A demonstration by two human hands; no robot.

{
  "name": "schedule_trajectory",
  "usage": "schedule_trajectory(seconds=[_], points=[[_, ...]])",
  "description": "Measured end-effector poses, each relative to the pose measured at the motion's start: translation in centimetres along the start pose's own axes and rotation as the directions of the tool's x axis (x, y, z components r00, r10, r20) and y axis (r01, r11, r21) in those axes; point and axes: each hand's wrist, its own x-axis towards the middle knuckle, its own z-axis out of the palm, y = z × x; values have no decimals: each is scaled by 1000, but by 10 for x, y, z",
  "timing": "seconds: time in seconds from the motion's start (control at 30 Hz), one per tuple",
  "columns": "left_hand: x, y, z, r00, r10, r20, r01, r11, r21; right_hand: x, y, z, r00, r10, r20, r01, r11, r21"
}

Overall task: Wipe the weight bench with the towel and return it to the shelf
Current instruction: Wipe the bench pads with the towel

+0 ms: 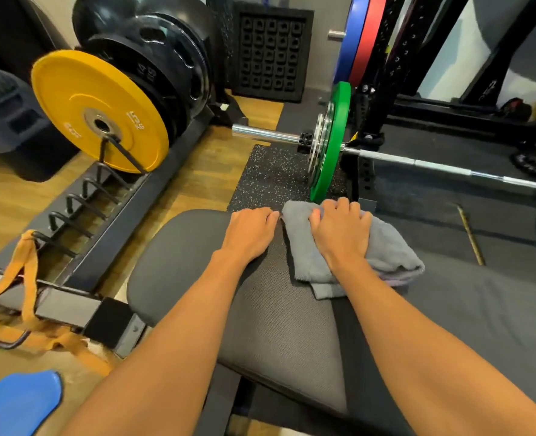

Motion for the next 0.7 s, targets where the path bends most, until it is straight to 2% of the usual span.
schedule_trajectory(seconds=[0.23, 0.4, 0.5, 0.6, 0.7], points=[[-11, -5, -15, 998, 23, 53, -26, 998, 57, -127, -22, -34, 999, 7, -37, -5, 998, 57], [-3, -27, -24, 998, -35, 47, 34, 999, 38, -197, -61, -49, 996, -90, -15, 90, 993, 82], [10, -47, -29, 995, -76, 61, 78, 997, -29, -160, -78, -36, 994, -103, -45, 106, 992, 67], [17, -77, -36, 992, -123, 7, 123, 987, -99, -78, -107, -8, 993, -104, -64, 108, 991, 77], [8, -109, -45, 963, -258, -76, 251, 964, -89, -7, -134, 13, 995, -101, -15, 102, 988, 113]])
